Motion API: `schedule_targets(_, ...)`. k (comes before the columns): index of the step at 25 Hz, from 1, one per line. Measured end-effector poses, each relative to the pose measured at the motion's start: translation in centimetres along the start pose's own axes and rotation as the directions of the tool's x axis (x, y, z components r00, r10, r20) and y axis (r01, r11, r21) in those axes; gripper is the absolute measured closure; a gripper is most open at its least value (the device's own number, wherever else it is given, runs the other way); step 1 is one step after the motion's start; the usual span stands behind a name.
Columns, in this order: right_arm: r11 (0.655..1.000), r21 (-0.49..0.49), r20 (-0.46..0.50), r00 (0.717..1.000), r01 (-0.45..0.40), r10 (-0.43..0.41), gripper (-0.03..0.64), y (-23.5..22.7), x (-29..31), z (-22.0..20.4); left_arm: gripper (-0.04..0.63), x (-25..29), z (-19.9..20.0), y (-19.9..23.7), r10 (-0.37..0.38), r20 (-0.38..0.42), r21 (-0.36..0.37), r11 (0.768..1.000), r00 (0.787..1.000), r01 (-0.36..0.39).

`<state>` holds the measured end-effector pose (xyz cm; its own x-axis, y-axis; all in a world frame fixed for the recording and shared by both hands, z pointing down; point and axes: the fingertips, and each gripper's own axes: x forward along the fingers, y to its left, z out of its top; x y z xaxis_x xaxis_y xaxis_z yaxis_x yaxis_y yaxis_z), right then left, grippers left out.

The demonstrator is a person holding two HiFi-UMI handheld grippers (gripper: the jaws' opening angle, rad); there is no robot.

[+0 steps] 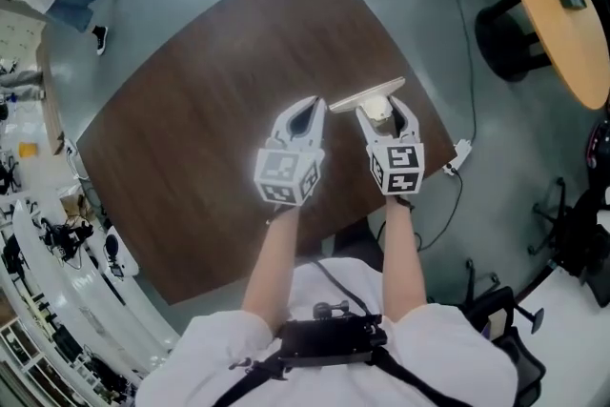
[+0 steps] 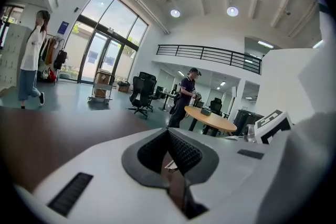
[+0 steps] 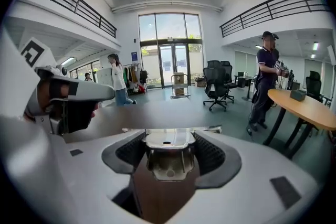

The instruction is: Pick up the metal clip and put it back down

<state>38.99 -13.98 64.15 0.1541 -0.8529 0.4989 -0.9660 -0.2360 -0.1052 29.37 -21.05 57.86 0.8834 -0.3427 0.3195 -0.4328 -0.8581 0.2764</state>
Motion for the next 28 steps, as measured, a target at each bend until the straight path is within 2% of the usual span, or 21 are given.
schedule_targets(6,0.997,-0.013,-0.097,0.992,-0.079,0.077,0.319,2.7,3.0,-4.2,0.585,0.3,-2.3,1.7,0.015,-0.054,-0.033,0.999,0.998,-0.017)
schedule_targets(13,0.992,-0.012,-0.153,0.98,-0.128,0.125,0.319,4.2,5.4,-7.9,0.586,1.1,-5.0,2.5,0.036,-0.087,-0.06,0.997,0.996,-0.041)
schedule_targets(22,0.991,-0.009,-0.204,0.971,-0.131,0.126,0.319,6.2,7.1,-11.3,0.586,0.2,-7.2,3.7,0.061,-0.115,-0.08,0.994,0.992,-0.07)
schedule_targets(28,0.993,-0.068,-0.281,0.957,-0.095,0.072,0.319,6.3,7.4,-13.9,0.586,-0.2,-6.9,3.5,0.075,-0.104,-0.076,0.994,0.992,-0.083)
